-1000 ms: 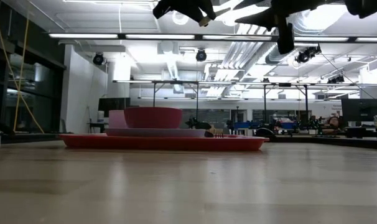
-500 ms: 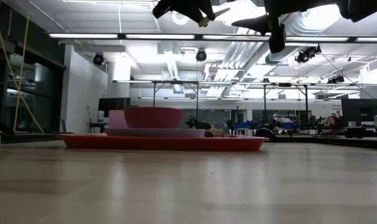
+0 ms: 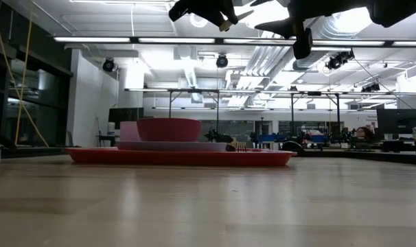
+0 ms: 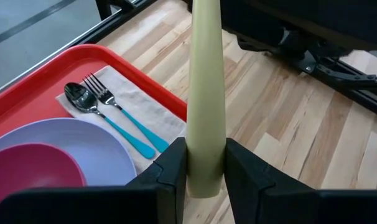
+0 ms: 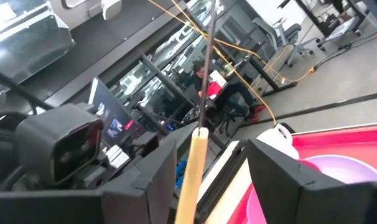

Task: Set up tray
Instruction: Put the yellow knife on the brown napkin

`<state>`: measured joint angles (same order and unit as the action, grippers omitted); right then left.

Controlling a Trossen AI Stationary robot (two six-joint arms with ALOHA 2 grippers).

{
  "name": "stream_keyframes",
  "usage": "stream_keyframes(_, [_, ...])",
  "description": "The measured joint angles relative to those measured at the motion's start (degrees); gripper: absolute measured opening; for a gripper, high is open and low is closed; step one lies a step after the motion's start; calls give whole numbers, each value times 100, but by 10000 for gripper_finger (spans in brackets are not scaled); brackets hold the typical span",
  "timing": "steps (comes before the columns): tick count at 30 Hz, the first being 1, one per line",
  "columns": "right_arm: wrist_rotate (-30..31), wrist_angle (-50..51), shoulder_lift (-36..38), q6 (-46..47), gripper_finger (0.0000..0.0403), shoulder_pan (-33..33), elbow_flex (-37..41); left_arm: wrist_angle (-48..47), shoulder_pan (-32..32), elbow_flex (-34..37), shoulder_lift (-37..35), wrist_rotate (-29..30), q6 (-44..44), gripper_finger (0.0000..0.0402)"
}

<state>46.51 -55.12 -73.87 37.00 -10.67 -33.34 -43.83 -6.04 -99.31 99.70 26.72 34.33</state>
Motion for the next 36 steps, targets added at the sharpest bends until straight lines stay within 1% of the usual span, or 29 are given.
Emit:
stream_keyframes(10, [-96,-45,0,0,173,225,0,-94,0,0,0,-2,2,117])
stream_keyframes(18, [-86,-305,0,-252,153,321,-2,-144,0,0,0,54,2,117])
stream_keyframes(27, [5,-302,0,-257,115,434,-2,-156,2,0,0,66,4,117])
stream_keyframes(36, [100,-300,0,-277,57,471,-2,-159,3,0,-2,65,2,117])
